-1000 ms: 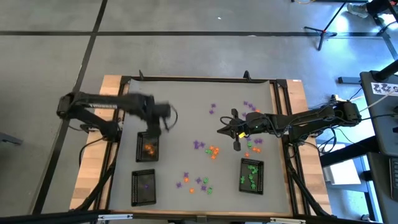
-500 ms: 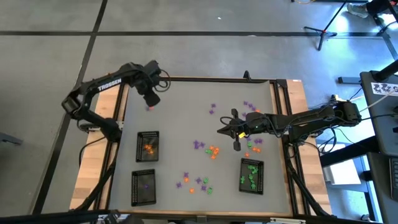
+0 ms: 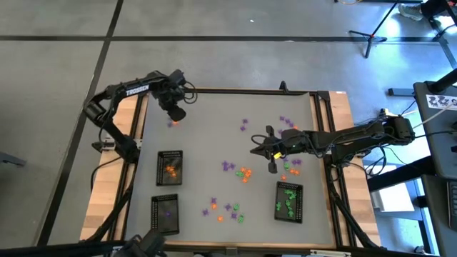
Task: Sort Halloween decoration
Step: Put the purple spider toy into the bottom left black basket
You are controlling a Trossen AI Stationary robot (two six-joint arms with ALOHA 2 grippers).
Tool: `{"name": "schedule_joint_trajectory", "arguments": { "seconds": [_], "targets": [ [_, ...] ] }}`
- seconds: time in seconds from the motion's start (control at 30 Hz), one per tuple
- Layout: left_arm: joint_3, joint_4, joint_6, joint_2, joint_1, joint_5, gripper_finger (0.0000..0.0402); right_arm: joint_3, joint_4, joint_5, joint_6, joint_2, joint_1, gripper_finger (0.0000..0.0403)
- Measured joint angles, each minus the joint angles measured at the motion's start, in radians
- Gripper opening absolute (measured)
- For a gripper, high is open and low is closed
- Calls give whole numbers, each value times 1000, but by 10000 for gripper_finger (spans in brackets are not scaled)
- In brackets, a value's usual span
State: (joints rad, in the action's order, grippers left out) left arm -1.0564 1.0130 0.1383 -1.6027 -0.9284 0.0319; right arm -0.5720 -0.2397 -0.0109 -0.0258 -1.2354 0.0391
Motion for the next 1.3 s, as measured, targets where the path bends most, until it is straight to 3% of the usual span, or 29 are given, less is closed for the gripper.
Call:
{"name": "schedule_joint_trajectory", "arguments": {
  "seconds": [0.1, 0.33, 0.47, 1.0, 1.3],
  "targets": [
    [82, -72, -10, 42, -36, 27, 128, 0, 21, 0, 18, 0, 0, 5],
    [227, -176, -55, 68, -57, -23, 128, 0, -4, 0, 18, 0, 0, 5],
    [231, -197, -77, 68, -44, -71, 128, 0, -24, 0, 18, 0, 0, 5],
    [233, -132, -134, 66, 55, -73, 128, 0, -49, 0, 18, 0, 0, 5],
    [232, -145, -184, -6, 50, -108, 128, 0, -50, 0, 17, 0, 0, 5]
  ]
}}
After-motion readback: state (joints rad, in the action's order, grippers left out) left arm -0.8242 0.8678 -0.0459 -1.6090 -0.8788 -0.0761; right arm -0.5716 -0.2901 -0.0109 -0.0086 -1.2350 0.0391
